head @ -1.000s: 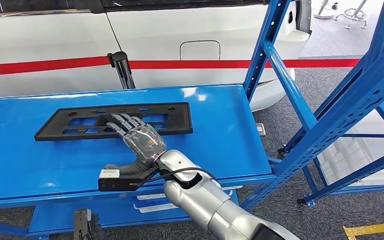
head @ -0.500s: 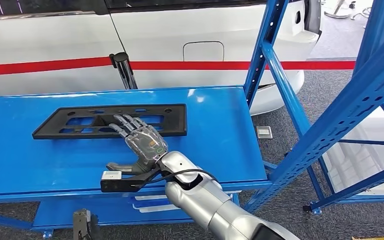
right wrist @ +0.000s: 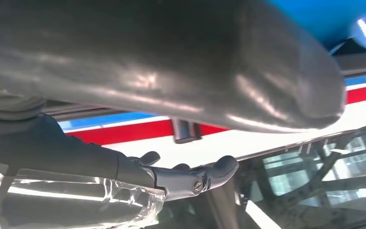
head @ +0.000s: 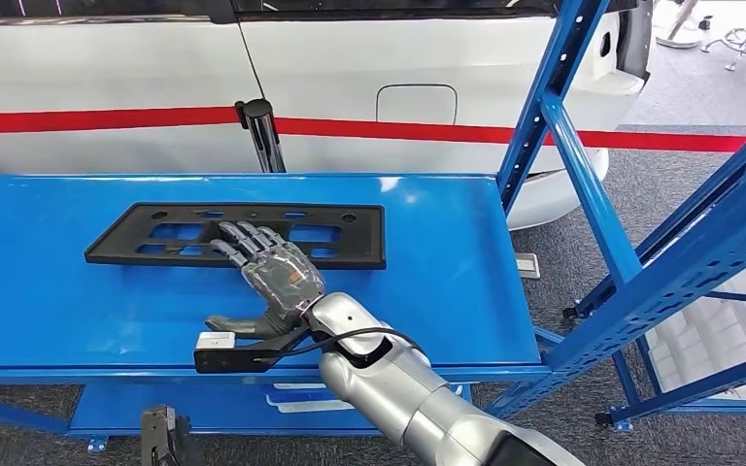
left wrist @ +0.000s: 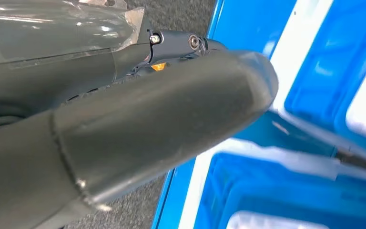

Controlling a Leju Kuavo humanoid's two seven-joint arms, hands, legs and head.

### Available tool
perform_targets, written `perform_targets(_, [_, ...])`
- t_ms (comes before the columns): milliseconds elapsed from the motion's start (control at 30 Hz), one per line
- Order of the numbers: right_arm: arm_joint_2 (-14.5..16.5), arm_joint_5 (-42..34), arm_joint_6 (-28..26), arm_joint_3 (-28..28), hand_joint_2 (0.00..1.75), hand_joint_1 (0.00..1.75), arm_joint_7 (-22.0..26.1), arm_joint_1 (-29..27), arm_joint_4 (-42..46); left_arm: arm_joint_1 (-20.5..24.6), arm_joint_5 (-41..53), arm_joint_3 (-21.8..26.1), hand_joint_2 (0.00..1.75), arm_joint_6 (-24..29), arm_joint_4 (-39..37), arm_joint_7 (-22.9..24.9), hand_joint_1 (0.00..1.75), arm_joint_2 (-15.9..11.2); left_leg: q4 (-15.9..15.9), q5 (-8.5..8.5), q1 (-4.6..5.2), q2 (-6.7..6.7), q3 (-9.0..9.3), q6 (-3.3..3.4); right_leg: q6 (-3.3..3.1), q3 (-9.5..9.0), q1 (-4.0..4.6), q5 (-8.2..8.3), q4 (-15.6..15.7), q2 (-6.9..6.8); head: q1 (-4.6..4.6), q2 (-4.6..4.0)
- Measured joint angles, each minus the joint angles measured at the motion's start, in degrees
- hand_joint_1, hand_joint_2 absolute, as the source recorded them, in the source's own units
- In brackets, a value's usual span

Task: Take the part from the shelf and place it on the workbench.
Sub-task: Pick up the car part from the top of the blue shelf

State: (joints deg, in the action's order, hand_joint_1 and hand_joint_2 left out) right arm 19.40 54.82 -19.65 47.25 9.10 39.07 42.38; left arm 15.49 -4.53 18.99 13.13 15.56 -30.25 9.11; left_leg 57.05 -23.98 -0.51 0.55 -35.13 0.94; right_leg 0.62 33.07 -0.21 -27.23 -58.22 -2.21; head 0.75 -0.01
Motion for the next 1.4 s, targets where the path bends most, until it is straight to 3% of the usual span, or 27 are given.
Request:
perform_targets(67, [-0.1, 0.1, 0.0, 0.0, 0.00, 0.00, 0.0, 0.1, -0.1, 0.2, 0.0, 0.0, 0.00, 0.1, 0.0, 0.1, 0.00, 0.0, -0.4, 0.24, -0.21, -0.62, 0.28, 0.60, -0.27, 2.41, 0.00, -2.41, -5.1, 0.94, -0.15, -0.01])
perform_targets(133, [-0.1, 0.1, 0.0, 0.0, 0.00, 0.00, -0.1, 0.0, -0.3, 0.3, 0.1, 0.0, 0.00, 0.1, 0.0, 0.2, 0.00, 0.0, -0.3, 0.19, -0.13, -1.33, 0.27, 0.88, -0.79, 6.36, -0.04, -5.40, -13.0, 1.61, -0.29, -0.01])
perform_targets(167, [-0.1, 0.1, 0.0, 0.0, 0.00, 0.00, -0.1, -0.1, -0.4, 0.3, 0.1, 0.0, 0.00, 0.1, 0.0, 0.3, 0.00, 0.0, -0.3, 0.16, -0.10, -1.77, 0.27, 0.90, -0.72, 7.84, -0.05, -6.01, -15.5, 1.75, -0.30, -0.01])
perform_targets(200, [-0.1, 0.2, 0.0, 0.0, 0.00, 0.00, -0.2, -0.2, -0.6, 0.3, 0.1, 0.0, 0.00, 0.1, 0.0, 0.3, 0.00, 0.0, -0.3, 0.14, -0.09, -2.25, 0.30, 0.90, -0.45, 8.38, -0.04, -5.73, -16.0, 1.88, -0.32, 0.00])
perform_targets(233, [-0.1, 0.2, 0.0, 0.0, 0.00, 0.00, -0.2, -0.3, -0.7, 0.3, 0.1, 0.0, 0.00, 0.1, 0.0, 0.4, 0.00, 0.0, -0.3, 0.10, -0.09, -2.75, 0.37, 0.85, -0.04, 7.66, -0.05, -4.47, -14.0, 2.02, -0.31, 0.00])
perform_targets(300, [-0.1, 0.2, 0.0, 0.0, 0.00, 0.00, -0.2, -0.3, -0.8, 0.3, 0.1, 0.0, 0.00, 0.1, 0.0, 0.4, 0.00, 0.0, -0.2, -0.07, -0.01, -3.75, 0.54, 0.59, 0.59, 4.16, -0.10, -0.80, -5.8, 2.79, -0.31, 0.00])
perform_targets(367, [-0.1, 0.3, 0.0, 0.0, 0.00, 0.00, -0.2, -0.2, -0.8, 0.3, 0.1, 0.0, 0.00, 0.0, 0.0, 0.4, 0.00, 0.1, 0.0, -0.29, 0.15, -4.46, 0.51, 0.17, 0.43, 1.52, -0.21, 1.41, -0.1, 3.40, -0.27, -0.01])
perform_targets(467, [0.0, 0.4, 0.0, 0.0, 0.00, 0.00, -0.2, -0.2, -0.9, 0.2, 0.0, 0.0, 0.00, 0.1, 0.0, 0.5, 0.00, 0.1, 0.1, -0.52, -0.20, -4.72, 0.34, -0.70, -0.43, 0.89, -0.31, 1.86, 0.8, 3.07, -0.23, -0.01])
perform_targets(533, [0.1, 0.5, 0.0, 0.0, 0.00, 0.00, -0.2, 0.0, -0.9, 0.3, 0.0, 0.0, 0.00, 0.1, 0.0, 0.4, 0.00, 0.0, 2.1, -1.86, -0.35, -3.38, -0.42, -1.40, -1.15, 0.46, -0.62, 1.99, 1.1, 2.62, -0.08, -0.01])
perform_targets(633, [0.0, 0.5, 0.0, 0.1, 0.00, 0.00, -0.2, 0.0, -1.0, 0.3, 0.0, 0.0, 0.00, 0.1, 0.0, 0.4, 0.00, 0.0, 12.6, -6.80, -0.64, -1.13, -5.53, -2.45, -1.82, 0.00, -0.63, 1.79, 1.3, 1.74, 0.20, 0.00])
perform_targets(667, [0.0, 0.5, 0.0, 0.1, 0.00, 0.00, -0.2, 0.0, -1.1, 0.2, 0.0, 0.0, 0.00, 0.1, -0.1, 0.4, 0.00, 0.0, 15.6, -7.64, -0.80, -0.91, -7.20, -2.68, -1.90, -0.04, -0.56, 1.72, 1.3, 1.43, 0.19, 0.00])
perform_targets(700, [0.0, 0.6, 0.0, 0.1, 0.00, 0.00, -0.2, -0.1, -1.2, 0.2, -0.1, 0.0, 0.00, 0.1, -0.1, 0.4, 0.00, 0.0, 16.5, -7.38, -0.92, -0.78, -7.93, -2.84, -1.93, -0.07, -0.53, 1.67, 1.3, 1.14, 0.22, -0.01])
perform_targets(733, [0.0, 0.6, 0.0, 0.1, 0.00, 0.00, -0.2, -0.1, -1.2, 0.1, -0.1, 0.0, 0.00, 0.1, -0.1, 0.4, 0.00, 0.0, 15.2, -6.09, -1.03, -0.61, -7.53, -2.91, -1.90, -0.13, -0.53, 1.60, 1.3, 0.86, 0.25, -0.01])
perform_targets(800, [0.0, 0.6, 0.0, 0.2, 0.00, 0.00, -0.2, -0.1, -1.2, 0.2, -0.1, 0.1, 0.00, 0.1, -0.1, 0.4, 0.00, -0.1, 7.3, -2.15, -1.13, 0.66, -3.75, -2.84, -1.73, -0.39, -0.43, 1.37, 1.3, 0.34, 0.27, 0.00])
perform_targets(867, [0.0, 0.6, 0.0, 0.2, 0.00, 0.00, -0.2, 0.1, -1.2, 0.3, -0.1, 0.0, 0.00, 0.1, -0.1, 0.4, 0.00, -0.1, 1.1, 0.05, -0.88, 1.75, -0.67, -2.33, -1.33, -0.55, 0.04, 1.10, 1.3, -0.10, 0.18, 0.00])
perform_targets(967, [0.0, 0.6, 0.0, 0.2, 0.00, 0.00, -0.2, 0.2, -1.2, 0.4, -0.1, 0.1, 0.00, 0.1, -0.1, 0.3, 0.00, -0.1, 0.1, 0.26, -0.47, 0.92, -0.37, -1.16, -0.52, -0.58, 0.32, 0.83, 1.3, -0.83, -0.02, -0.01])
perform_targets(1033, [0.0, 0.6, 0.0, 0.3, 0.00, 0.00, -0.2, 0.3, -1.2, 0.4, -0.1, 0.1, 0.00, 0.1, -0.1, 0.3, 0.00, -0.1, -0.4, 0.62, -0.52, 0.24, -0.09, -0.30, -0.19, 0.14, 0.20, -0.26, -0.4, -0.24, -0.09, 0.00])
perform_targets(1067, [0.0, 0.6, 0.0, 0.3, 0.00, 0.00, -0.2, 0.3, -1.2, 0.4, -0.1, 0.0, 0.00, 0.1, -0.1, 0.3, 0.00, -0.1, -0.6, 0.78, -0.60, -0.13, 0.06, 0.09, -0.31, 1.31, 0.14, -1.53, -2.9, 0.43, -0.15, 0.00])
perform_targets(1167, [-0.1, 0.6, 0.0, 0.3, 0.00, 0.00, -0.2, 0.0, -1.4, 0.4, -0.1, 0.0, 0.00, 0.1, -0.1, 0.2, 0.00, -0.1, -0.6, 0.79, -0.49, -1.26, 0.04, 0.50, -0.85, 6.99, -0.01, -5.87, -14.3, 1.79, -0.31, 0.01])
perform_targets(1200, [-0.1, 0.5, 0.0, 0.3, 0.00, 0.00, -0.2, -0.1, -1.5, 0.3, -0.1, 0.0, 0.00, 0.1, -0.1, 0.2, 0.00, -0.1, -0.6, 0.77, -0.46, -1.62, 0.04, 0.52, -0.64, 8.07, -0.01, -6.14, -16.1, 1.90, -0.31, 0.01])
perform_targets(1233, [-0.1, 0.3, -0.1, 0.3, 0.00, 0.00, -0.2, -0.2, -1.5, 0.3, -0.1, 0.0, 0.00, 0.1, -0.1, 0.2, 0.00, -0.1, -0.6, 0.75, -0.46, -1.99, 0.08, 0.50, -0.21, 7.96, -0.03, -5.38, -15.4, 1.95, -0.31, 0.01])
perform_targets(1300, [-0.1, -0.2, -0.8, 0.3, 0.87, 0.00, -0.2, -0.1, -1.5, 0.3, -0.1, 0.0, 0.00, 0.1, -0.1, 0.2, 0.00, -0.1, -0.5, 0.63, -0.45, -2.63, 0.20, 0.32, 0.75, 4.63, -0.23, -1.90, -7.8, 2.02, -0.32, -0.01])
perform_targets(1367, [0.0, -0.8, -1.7, 0.3, 1.75, 0.00, -0.2, 0.0, -1.5, 0.3, -0.1, 0.0, 0.00, 0.1, -0.1, 0.2, 0.00, -0.1, -0.1, 0.33, -0.20, -3.01, 0.08, -0.10, 0.87, 1.41, -0.49, 0.79, -1.0, 2.22, -0.30, -0.01])
perform_targets(1400, [0.0, -1.1, -2.1, 0.3, 1.75, 0.00, -0.1, 0.1, -1.5, 0.3, -0.1, 0.1, 0.00, 0.1, -0.1, 0.2, 0.00, -0.1, 0.1, 0.18, -0.09, -3.08, -0.06, -0.04, 0.68, 0.81, -0.61, 1.31, 0.4, 2.31, -0.28, -0.01])
